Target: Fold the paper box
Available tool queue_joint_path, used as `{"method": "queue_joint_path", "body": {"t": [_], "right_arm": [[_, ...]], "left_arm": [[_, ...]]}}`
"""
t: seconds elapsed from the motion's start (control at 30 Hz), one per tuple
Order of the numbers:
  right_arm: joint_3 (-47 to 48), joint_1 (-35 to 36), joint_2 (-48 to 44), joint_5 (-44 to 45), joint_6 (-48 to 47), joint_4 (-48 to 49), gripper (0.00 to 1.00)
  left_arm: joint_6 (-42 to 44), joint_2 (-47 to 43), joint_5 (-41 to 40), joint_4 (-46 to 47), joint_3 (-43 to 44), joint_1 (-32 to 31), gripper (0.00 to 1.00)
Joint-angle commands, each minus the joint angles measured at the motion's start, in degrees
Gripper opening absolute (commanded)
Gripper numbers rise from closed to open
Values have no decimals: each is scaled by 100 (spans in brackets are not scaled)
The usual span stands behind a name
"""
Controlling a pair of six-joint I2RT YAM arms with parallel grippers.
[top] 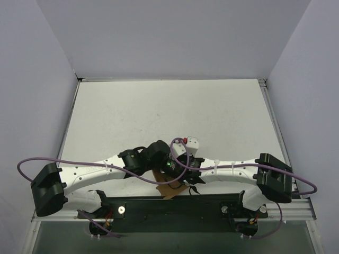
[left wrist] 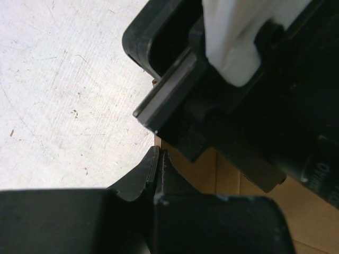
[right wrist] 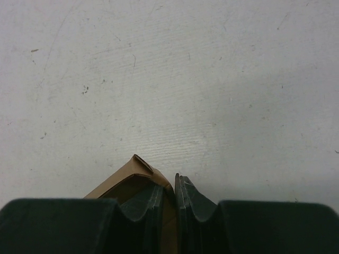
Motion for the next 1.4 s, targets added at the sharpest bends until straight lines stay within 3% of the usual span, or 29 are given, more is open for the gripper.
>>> {"method": "queue_joint_path", "body": {"t": [0.0, 0.07, 0.2, 0.33, 0.53, 0.73, 1.07, 1.37], "right_arm": [[-116, 68, 476, 1487, -719, -1742, 0], [-72, 120, 389, 1398, -842, -1734, 1], [-124, 269, 99, 1143, -1106, -1533, 34], [-439, 366, -341, 749, -1404, -1103, 47], [-1230, 384, -1062, 238, -2169, 137, 48], [-1996, 305, -1975, -992, -3136, 1596, 48], [-2462, 85, -3075, -1801, -3102, 1922, 60], [-2357, -81, -2882, -1845, -3040, 1896, 55]], "left_arm": [[-405, -110, 213, 369, 325, 16, 0], [-414, -5, 142, 229, 387, 42, 0], [-599, 294, 63, 44, 527, 95, 0], [-642, 382, 19, -53, 589, 113, 0], [-634, 400, -69, -97, 580, 130, 0], [-599, 488, -52, -159, 607, 139, 0], [-555, 488, -60, -159, 598, 113, 0], [-195, 199, -481, 26, 405, -290, 0]]}}
